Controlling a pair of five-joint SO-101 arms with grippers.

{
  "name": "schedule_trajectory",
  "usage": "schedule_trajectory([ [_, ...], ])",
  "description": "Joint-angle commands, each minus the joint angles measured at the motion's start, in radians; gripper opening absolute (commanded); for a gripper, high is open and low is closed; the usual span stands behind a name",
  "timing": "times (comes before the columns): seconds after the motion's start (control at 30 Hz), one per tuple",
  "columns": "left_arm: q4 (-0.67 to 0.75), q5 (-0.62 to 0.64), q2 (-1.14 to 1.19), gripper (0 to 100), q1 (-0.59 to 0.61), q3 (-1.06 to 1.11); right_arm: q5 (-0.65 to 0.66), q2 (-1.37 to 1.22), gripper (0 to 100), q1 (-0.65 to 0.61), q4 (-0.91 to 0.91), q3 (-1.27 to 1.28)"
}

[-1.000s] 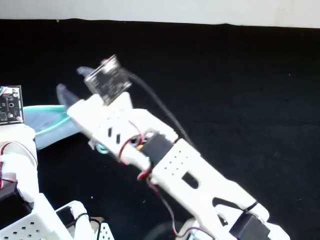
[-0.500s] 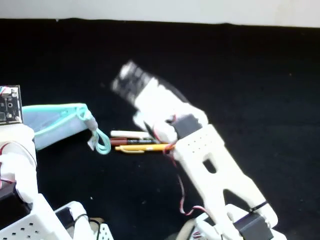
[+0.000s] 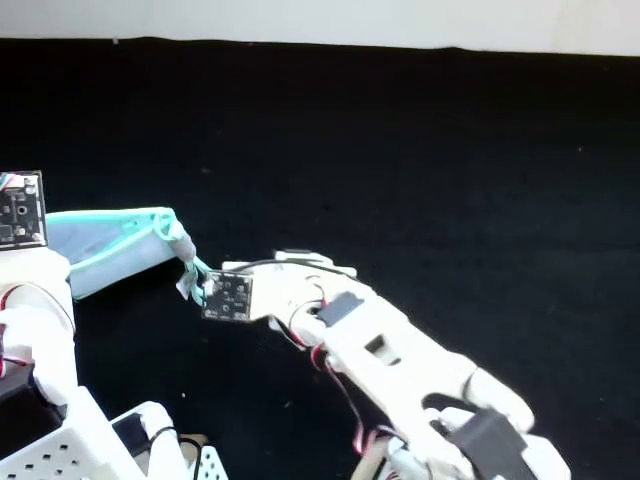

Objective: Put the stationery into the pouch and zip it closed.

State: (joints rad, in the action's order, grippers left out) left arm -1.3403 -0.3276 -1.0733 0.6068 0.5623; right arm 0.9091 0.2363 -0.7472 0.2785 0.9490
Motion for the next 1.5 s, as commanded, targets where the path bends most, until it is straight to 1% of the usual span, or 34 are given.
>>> schedule_trajectory([
  [0.0, 0.0, 0.0, 0.015, 1, 0.004, 0.041, 0.015, -0.151, 19.7, 0.024, -0.044, -0.124],
  [0.13, 0.011, -0.003, 0.015, 1, 0.004, 0.074, 0.023, -0.32, 19.7, 0.024, -0.041, -0.254],
  [0.23, 0.049, -0.002, 0.015, 1, 0.004, 0.09, 0.026, -0.414, 19.7, 0.019, -0.041, -0.314],
  [0.33, 0.051, -0.002, 0.018, 1, 0.004, 0.09, 0.028, -0.493, 19.7, 0.021, -0.039, -0.363],
  [0.37, 0.051, -0.002, 0.018, 1, 0.004, 0.09, 0.029, -0.518, 18.7, 0.021, -0.038, -0.375],
  [0.43, 0.051, 0.0, 0.018, 1, 0.004, 0.09, 0.077, -0.562, 13.9, 0.019, -0.015, -0.395],
  [0.5, 0.051, 0.0, 0.018, 1, 0.004, 0.09, 0.121, -0.59, 6.0, 0.016, 0.036, -0.42],
  [0.53, 0.051, 0.0, 0.018, 1, 0.004, 0.09, 0.114, -0.595, 1.5, 0.015, 0.061, -0.443],
  [0.57, 0.051, 0.0, 0.018, 1, 0.004, 0.09, 0.1, -0.601, 0.2, 0.019, 0.084, -0.469],
  [0.6, 0.051, 0.0, 0.018, 1, 0.004, 0.09, 0.087, -0.602, 1.5, 0.021, 0.102, -0.484],
  [0.67, 0.051, 0.0, 0.018, 1, 0.004, 0.088, 0.072, -0.599, 0.6, 0.024, 0.128, -0.51],
  [0.83, 0.051, 0.0, 0.018, 1, 0.004, 0.088, 0.032, -0.593, 0.8, 0.059, 0.139, -0.539],
  [0.97, 0.051, 0.0, 0.018, 1, 0.004, 0.088, -0.04, -0.591, 0.8, 0.104, 0.139, -0.588],
  [1.17, 0.051, 0.0, 0.018, 1, 0.004, 0.088, -0.269, -0.591, 0.8, 0.189, 0.14, -0.743],
  [1.27, 0.051, 0.0, 0.018, 1, 0.004, 0.088, -0.362, -0.591, 0.8, 0.214, 0.148, -0.805],
  [1.47, 0.051, 0.0, 0.018, 1, 0.004, 0.09, -0.465, -0.591, 0.8, 0.231, 0.266, -0.961],
])
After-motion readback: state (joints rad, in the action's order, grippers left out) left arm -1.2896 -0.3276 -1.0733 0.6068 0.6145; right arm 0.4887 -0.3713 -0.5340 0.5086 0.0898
